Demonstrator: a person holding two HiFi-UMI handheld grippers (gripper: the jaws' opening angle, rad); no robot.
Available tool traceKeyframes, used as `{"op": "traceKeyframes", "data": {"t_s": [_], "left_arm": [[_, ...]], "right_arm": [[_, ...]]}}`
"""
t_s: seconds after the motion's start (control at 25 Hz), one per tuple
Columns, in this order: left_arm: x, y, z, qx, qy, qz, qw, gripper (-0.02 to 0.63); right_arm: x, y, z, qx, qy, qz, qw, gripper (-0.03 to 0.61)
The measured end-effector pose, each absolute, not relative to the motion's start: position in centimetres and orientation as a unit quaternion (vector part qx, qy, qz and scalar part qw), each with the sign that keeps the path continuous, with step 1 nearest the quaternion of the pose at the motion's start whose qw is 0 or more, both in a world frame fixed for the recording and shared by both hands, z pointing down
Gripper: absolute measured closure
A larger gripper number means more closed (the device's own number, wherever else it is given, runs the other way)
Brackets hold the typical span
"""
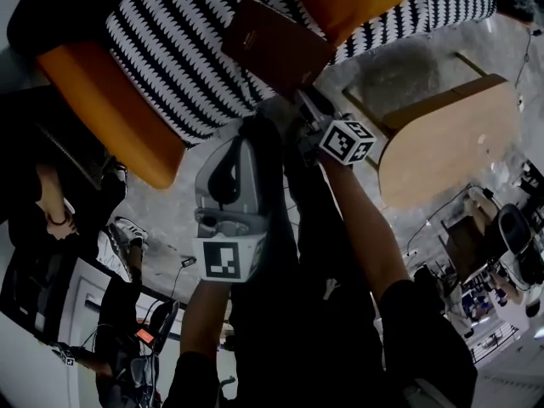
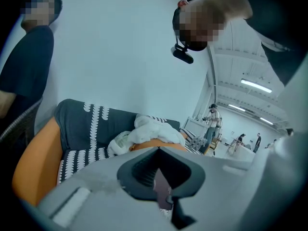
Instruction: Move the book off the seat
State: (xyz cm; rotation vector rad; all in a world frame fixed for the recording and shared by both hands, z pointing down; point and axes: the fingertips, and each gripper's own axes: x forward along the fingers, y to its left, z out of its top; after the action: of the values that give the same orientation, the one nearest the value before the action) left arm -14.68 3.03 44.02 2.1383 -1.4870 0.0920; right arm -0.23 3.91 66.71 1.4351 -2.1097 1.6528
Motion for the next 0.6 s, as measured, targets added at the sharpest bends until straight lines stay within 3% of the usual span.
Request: {"op": "traceKeyframes", "data": {"t_s": [0.6], "left_arm": [[-14.3,2.6,40.0,0.799,-0.549,0.027,0.243,0.607]], "right_arm": [[1.3,3.9,62.6,0.505,-0.700,0.497,0.092,0.433]]}}
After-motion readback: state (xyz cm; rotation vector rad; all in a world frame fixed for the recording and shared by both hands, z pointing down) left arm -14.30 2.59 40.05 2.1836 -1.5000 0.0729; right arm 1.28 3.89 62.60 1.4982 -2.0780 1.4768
